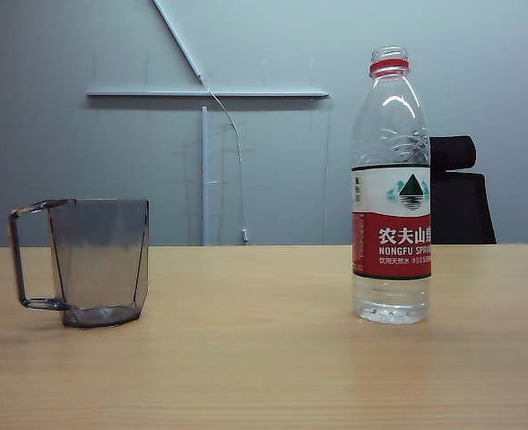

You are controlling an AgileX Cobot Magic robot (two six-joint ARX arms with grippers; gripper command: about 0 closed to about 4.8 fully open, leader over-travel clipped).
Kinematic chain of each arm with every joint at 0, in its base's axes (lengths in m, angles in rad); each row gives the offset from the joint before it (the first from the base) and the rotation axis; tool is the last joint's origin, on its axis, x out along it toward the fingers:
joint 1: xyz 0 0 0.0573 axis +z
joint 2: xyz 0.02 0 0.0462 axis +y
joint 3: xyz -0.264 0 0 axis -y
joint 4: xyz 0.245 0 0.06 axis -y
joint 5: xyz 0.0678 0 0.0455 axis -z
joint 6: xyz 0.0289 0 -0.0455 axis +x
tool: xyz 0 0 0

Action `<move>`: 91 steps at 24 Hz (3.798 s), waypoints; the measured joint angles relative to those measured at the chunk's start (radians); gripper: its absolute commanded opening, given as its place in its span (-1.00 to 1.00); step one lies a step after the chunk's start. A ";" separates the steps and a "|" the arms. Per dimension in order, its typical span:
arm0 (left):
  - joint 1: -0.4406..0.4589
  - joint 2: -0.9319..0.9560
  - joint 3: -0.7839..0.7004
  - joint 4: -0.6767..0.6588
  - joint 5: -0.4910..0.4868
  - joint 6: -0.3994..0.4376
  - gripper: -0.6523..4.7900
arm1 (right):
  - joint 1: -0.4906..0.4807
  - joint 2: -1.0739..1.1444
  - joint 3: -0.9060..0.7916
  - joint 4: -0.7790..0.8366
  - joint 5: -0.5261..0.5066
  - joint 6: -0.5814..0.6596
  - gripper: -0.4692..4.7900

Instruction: Pick up the mineral water bottle on the table and pour water into the mug until it's half full.

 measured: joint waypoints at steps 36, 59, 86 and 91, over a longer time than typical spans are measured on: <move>-0.700 0.000 0.000 0.000 0.000 0.000 -0.77 | 0.312 0.074 0.119 -0.151 -0.255 0.275 1.00; -0.700 0.000 0.000 0.000 -0.001 0.000 -0.77 | 0.536 1.218 0.109 0.950 0.084 0.085 1.00; -0.698 0.000 0.000 0.000 -0.001 0.000 -0.77 | 0.528 1.666 0.251 1.362 0.098 0.085 0.41; -0.698 0.000 0.000 0.000 -0.001 0.000 -0.77 | 0.528 1.666 0.251 1.362 0.098 0.081 0.33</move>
